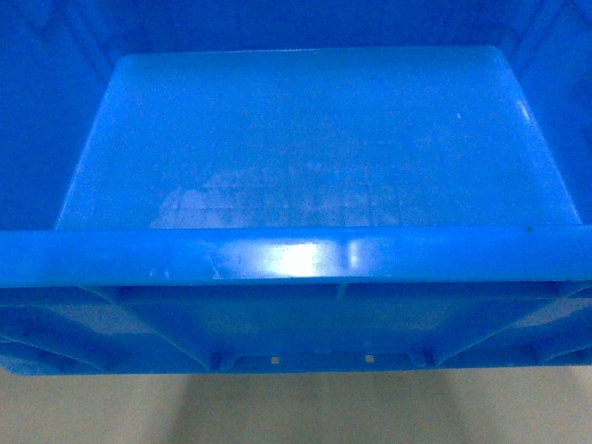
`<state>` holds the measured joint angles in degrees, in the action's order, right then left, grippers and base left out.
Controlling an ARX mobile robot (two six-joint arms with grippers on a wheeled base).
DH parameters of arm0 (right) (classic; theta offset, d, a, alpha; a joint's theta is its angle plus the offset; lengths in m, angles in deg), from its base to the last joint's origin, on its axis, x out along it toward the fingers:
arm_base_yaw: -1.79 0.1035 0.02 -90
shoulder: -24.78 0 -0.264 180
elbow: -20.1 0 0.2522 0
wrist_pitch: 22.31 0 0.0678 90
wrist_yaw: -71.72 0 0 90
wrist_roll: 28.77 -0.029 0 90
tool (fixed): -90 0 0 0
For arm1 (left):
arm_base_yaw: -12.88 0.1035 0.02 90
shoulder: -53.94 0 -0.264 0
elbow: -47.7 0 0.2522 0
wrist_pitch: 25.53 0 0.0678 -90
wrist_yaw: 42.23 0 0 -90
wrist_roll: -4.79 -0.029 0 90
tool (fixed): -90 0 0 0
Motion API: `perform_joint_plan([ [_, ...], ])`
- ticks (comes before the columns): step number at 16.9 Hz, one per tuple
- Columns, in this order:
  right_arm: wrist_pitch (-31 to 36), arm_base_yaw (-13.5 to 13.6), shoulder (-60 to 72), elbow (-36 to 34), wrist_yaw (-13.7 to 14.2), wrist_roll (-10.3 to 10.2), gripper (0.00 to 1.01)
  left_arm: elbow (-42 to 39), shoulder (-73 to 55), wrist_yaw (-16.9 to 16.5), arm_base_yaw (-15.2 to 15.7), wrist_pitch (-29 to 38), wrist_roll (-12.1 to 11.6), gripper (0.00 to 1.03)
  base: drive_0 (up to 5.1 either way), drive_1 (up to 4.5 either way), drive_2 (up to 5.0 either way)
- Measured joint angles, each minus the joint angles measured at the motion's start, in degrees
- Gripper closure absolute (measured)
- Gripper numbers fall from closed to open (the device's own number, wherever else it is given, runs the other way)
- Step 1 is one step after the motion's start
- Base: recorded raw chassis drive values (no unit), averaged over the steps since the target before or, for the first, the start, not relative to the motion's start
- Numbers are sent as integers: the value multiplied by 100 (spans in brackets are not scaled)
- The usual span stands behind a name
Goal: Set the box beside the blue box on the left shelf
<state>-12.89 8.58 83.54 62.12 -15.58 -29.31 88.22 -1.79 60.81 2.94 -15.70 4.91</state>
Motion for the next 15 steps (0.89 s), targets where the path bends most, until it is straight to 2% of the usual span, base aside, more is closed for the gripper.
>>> perform_joint_plan([
  [15, -4, -2, 0, -4, -7, 4, 80, 0, -2, 4, 0, -4, 2, 83, 0, 0, 0],
])
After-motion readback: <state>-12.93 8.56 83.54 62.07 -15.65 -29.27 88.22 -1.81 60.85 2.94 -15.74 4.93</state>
